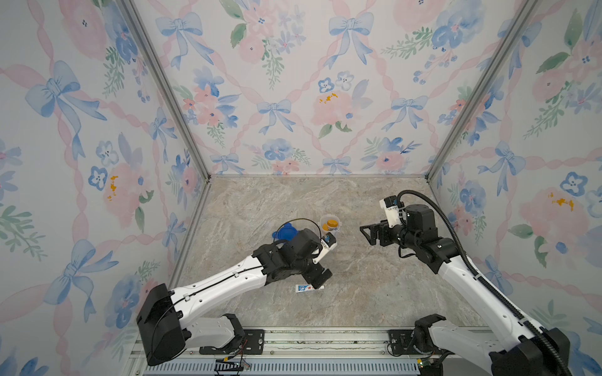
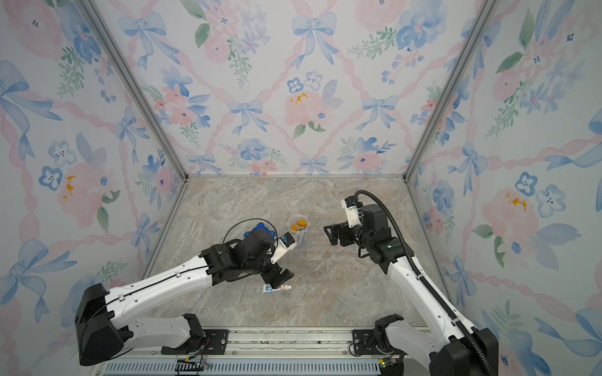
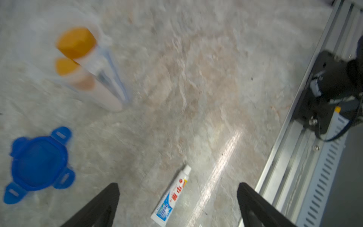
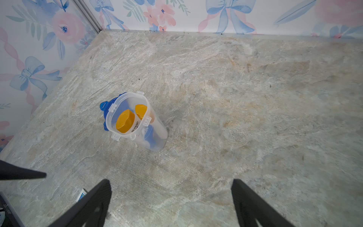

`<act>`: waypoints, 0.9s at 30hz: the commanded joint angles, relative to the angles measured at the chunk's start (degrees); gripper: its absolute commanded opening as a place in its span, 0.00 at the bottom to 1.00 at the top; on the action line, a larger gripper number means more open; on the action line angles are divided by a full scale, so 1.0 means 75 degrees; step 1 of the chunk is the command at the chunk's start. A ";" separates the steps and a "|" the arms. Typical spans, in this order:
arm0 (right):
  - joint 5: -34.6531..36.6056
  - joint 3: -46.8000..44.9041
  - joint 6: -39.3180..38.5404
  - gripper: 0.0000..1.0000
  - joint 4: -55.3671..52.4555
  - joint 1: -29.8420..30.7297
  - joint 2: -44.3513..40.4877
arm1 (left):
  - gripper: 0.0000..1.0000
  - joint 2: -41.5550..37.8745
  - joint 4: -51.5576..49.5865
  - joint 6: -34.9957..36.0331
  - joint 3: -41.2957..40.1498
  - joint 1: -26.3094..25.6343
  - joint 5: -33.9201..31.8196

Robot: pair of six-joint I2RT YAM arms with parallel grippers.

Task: Pack away toiletry kits
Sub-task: Pick up the toiletry item from the center of the board.

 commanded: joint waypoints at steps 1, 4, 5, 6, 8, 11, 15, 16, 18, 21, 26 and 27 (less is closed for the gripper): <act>-0.0156 -0.0331 0.0147 0.97 0.0243 -0.0072 -0.0374 | 0.98 0.0213 -0.0651 -0.0736 -0.0056 -0.0182 -0.0170; -0.0345 -0.0447 0.0237 0.97 0.0332 -0.0157 -0.0408 | 0.98 0.0691 -0.0709 -0.1124 -0.0083 -0.0340 0.0004; -0.0386 -0.0465 0.0243 0.97 0.0360 -0.0173 -0.0428 | 0.98 0.0876 -0.0758 -0.1235 -0.0089 -0.0475 -0.0049; -0.0398 -0.0485 0.0240 0.97 0.0405 -0.0188 -0.0456 | 0.98 0.1053 -0.0771 -0.1330 -0.0106 -0.0577 -0.0173; -0.0508 -0.0595 0.0302 0.97 0.0603 -0.0264 -0.0491 | 0.98 0.1485 -0.0768 -0.1421 -0.0073 -0.0591 -0.0410; -0.0788 -0.0657 0.0385 0.97 0.0749 -0.0412 -0.0503 | 0.97 0.2285 -0.0771 -0.1317 0.0293 -0.0589 -0.0890; -0.0917 -0.0773 0.0456 0.97 0.0823 -0.0599 -0.0749 | 0.91 0.2839 -0.0708 -0.1111 0.0602 -0.0527 -0.1222; -0.0926 -0.0791 0.0479 0.97 0.0839 -0.0630 -0.0792 | 0.90 0.2883 -0.0696 -0.1076 0.0625 -0.0511 -0.1308; -0.0995 -0.0838 0.0516 0.97 0.0877 -0.0710 -0.0839 | 0.86 0.3018 -0.0636 -0.0985 0.0678 -0.0475 -0.1355; -0.1026 -0.0878 0.0506 0.97 0.0863 -0.0771 -0.0898 | 0.76 0.3181 -0.0575 -0.0826 0.0566 -0.0373 -0.1251; -0.1023 -0.0851 0.0524 0.97 0.0891 -0.0951 -0.1018 | 0.66 0.3299 -0.0448 -0.0653 0.0271 -0.0357 -0.0932; -0.1025 -0.0834 0.0519 0.97 0.0891 -0.0984 -0.1025 | 0.64 0.3362 -0.0400 -0.0625 0.0238 -0.0359 -0.0850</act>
